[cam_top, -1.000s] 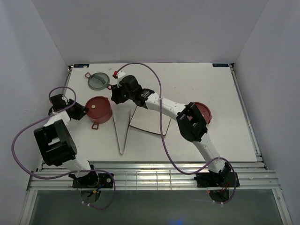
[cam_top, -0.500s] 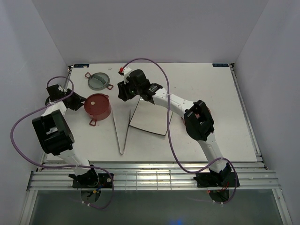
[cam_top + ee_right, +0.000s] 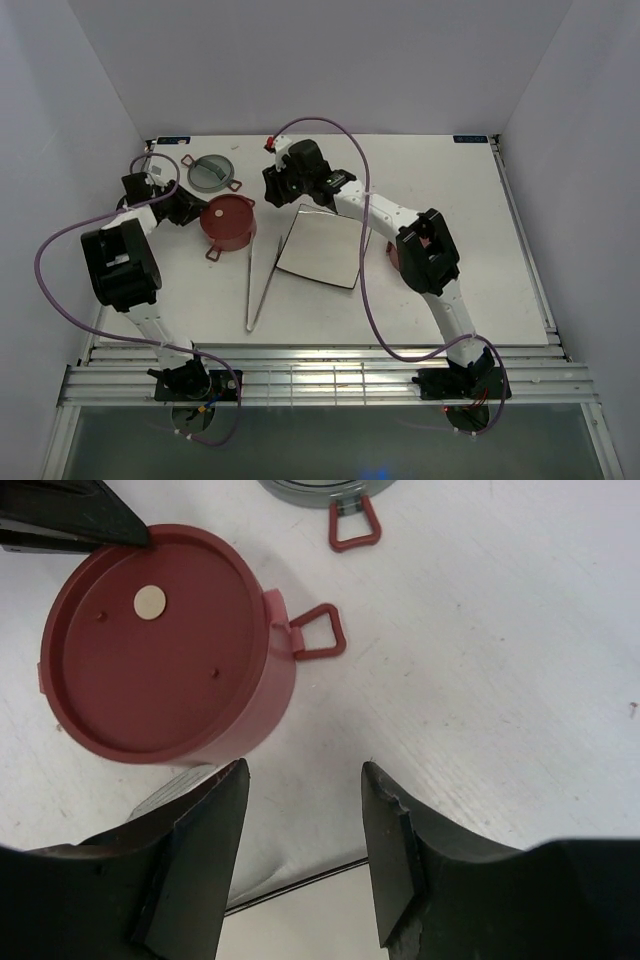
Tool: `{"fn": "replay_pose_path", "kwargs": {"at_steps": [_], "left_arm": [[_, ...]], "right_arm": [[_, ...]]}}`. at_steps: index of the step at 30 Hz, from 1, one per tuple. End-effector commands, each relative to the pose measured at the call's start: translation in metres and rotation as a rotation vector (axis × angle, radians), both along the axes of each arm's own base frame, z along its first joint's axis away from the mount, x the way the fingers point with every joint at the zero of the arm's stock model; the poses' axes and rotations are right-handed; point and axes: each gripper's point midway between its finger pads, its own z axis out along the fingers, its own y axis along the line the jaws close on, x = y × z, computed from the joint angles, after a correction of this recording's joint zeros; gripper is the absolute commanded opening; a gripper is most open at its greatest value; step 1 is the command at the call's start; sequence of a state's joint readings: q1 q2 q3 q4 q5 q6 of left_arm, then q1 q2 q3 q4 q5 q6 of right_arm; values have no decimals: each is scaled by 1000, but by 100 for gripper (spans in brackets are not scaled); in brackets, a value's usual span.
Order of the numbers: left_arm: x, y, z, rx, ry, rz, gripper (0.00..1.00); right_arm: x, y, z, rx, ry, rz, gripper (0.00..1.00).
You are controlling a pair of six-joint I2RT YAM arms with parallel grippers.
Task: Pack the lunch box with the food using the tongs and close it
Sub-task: Move the packing box to the center of the board.
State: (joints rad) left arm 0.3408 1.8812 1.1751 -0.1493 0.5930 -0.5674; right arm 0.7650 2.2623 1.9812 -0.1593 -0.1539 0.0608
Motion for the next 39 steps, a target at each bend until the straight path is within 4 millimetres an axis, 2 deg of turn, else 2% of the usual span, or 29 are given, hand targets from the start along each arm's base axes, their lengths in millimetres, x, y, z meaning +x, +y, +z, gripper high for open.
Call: {"fn": "replay_pose_path", "kwargs": {"at_steps": [1,3,7,9,11,13,15,16,18,20,22,23,24,25,26,27,28,30,31,32,33,35,36,39], "left_arm": [[17,-31,22,-25,-86,-130,47],[23,-42,20,-25,-93,-158,49],[31,-54,18,-64,-112,-191,52],[31,-54,15,-67,-110,-186,54],[30,-50,15,-43,-110,-167,56],[32,-40,25,20,-127,-118,57],[29,-31,33,58,-127,-72,61],[29,-21,49,108,-149,-19,62],[20,-12,58,154,-139,34,65],[5,5,73,235,-104,127,66],[-16,8,72,263,-48,161,66],[-25,5,92,290,-90,177,65],[-42,-3,77,285,-60,169,65],[-51,-11,78,289,-74,153,65],[-62,-21,94,293,-126,140,65],[-71,-28,93,275,-134,128,65],[-86,-37,74,248,-116,103,65],[-102,-50,79,210,-139,68,65],[-112,-56,69,192,-122,45,66],[-119,-62,68,174,-117,22,65],[-124,-65,72,170,-131,14,65],[-137,-70,64,163,-122,2,66],[-141,-72,69,164,-144,0,66],[-150,-68,62,197,-134,9,67]], "right_arm": [[24,-9,12,8,-51,4,55],[28,-13,13,13,-42,-6,56],[24,-7,16,43,-27,13,57],[25,-4,7,38,-9,10,58],[29,0,1,34,9,8,57],[29,5,-2,42,18,18,57],[27,13,6,67,14,17,57],[27,15,9,78,13,12,57],[24,22,13,102,14,2,57],[17,31,11,113,22,9,57],[16,36,-1,107,42,-11,56],[15,39,-4,104,45,-20,56],[15,41,-8,101,53,-24,55],[14,42,-23,87,81,-33,54],[14,43,-29,78,91,-42,54],[14,44,-34,70,96,-50,53],[15,43,-44,57,102,-61,52],[18,41,-55,42,105,-86,52],[18,41,-63,33,114,-88,52],[18,40,-66,27,118,-92,51],[18,39,-67,23,121,-97,51],[17,37,-70,16,127,-103,49],[17,37,-71,13,129,-106,49],[17,36,-68,17,134,-113,43]]}}
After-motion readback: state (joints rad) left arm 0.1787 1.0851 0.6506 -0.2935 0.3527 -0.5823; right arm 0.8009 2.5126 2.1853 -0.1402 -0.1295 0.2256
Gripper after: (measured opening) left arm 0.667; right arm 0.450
